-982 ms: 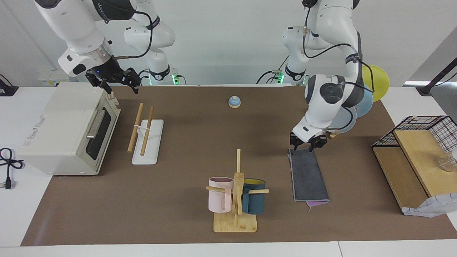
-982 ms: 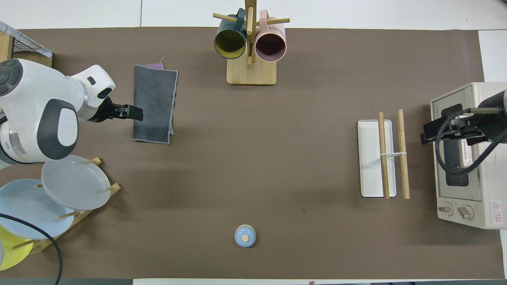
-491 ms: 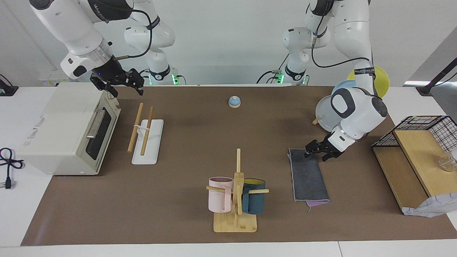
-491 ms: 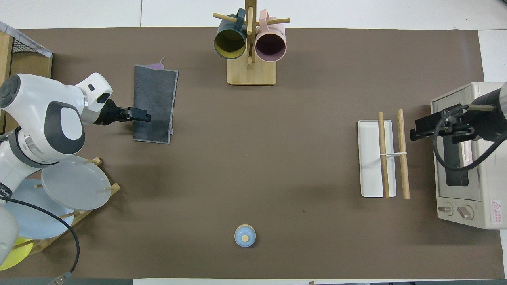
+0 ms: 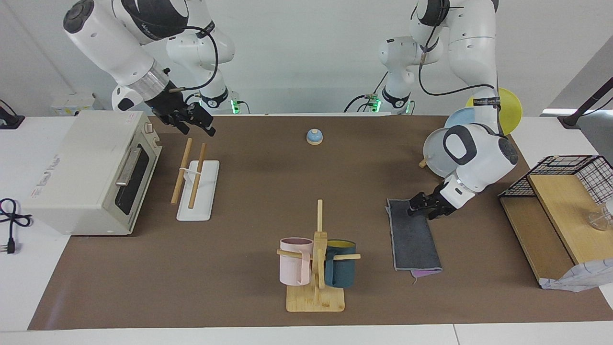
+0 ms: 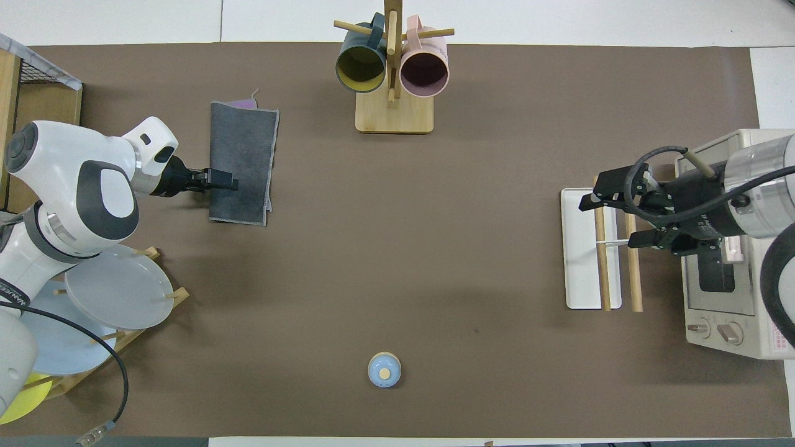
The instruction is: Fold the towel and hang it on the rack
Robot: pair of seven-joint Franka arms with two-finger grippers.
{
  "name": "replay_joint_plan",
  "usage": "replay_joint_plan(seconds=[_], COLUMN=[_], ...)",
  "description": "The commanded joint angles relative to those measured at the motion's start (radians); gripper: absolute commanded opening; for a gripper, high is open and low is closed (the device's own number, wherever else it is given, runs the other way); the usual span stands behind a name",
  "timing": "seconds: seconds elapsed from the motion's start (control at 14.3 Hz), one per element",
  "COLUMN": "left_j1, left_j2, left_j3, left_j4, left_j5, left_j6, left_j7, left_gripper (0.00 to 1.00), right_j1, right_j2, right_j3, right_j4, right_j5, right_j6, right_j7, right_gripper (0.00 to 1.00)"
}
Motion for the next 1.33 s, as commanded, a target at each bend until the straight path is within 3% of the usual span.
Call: replay_joint_plan(seconds=[0.0, 0.21, 0.28, 0.63, 0.84, 0.98, 1.26], left_j1=[-0.001, -0.005, -0.005, -0.022, -0.022, -0.019, -0.004], left_j2=[0.018, 0.026, 0.026, 0.026, 0.026, 0.025, 0.021], left_j3=[-0.007, -0.007, -0.007, -0.007, -0.005, -0.005, -0.005], left_j4=[0.005, 0.013, 0.013, 0.005, 0.000, 0.002, 0.017], left_j5=[-0.029, -0.028, -0.028, -0.029, -0.029, -0.029, -0.029], left_j6=[0.030, 0.036, 0.036, 0.055, 0.053, 0.047, 0.015], left_j7=[0.020, 0.018, 0.018, 0.017, 0.015, 0.011, -0.005], left_gripper=[0.84, 0.80, 0.74, 0.53, 0.25, 0.00, 0.00], right_j1=[0.024, 0.024, 0.026, 0.046, 0.089, 0.131, 0.159], right_j2=[-0.043, -0.051, -0.051, -0.055, -0.055, -0.057, -0.055], right_j3=[0.001, 0.001, 0.001, 0.004, 0.004, 0.004, 0.004], right_j4=[-0.065, -0.085, -0.085, -0.093, -0.101, -0.117, -0.121], right_j5=[0.077, 0.186, 0.191, 0.217, 0.217, 0.217, 0.237], right_j6=[0.071, 0.111, 0.114, 0.121, 0.173, 0.235, 0.283], right_j7=[0.159, 0.370, 0.409, 0.464, 0.538, 0.599, 0.647], right_gripper=[1.00, 1.00, 1.00, 1.00, 1.00, 1.00, 1.00])
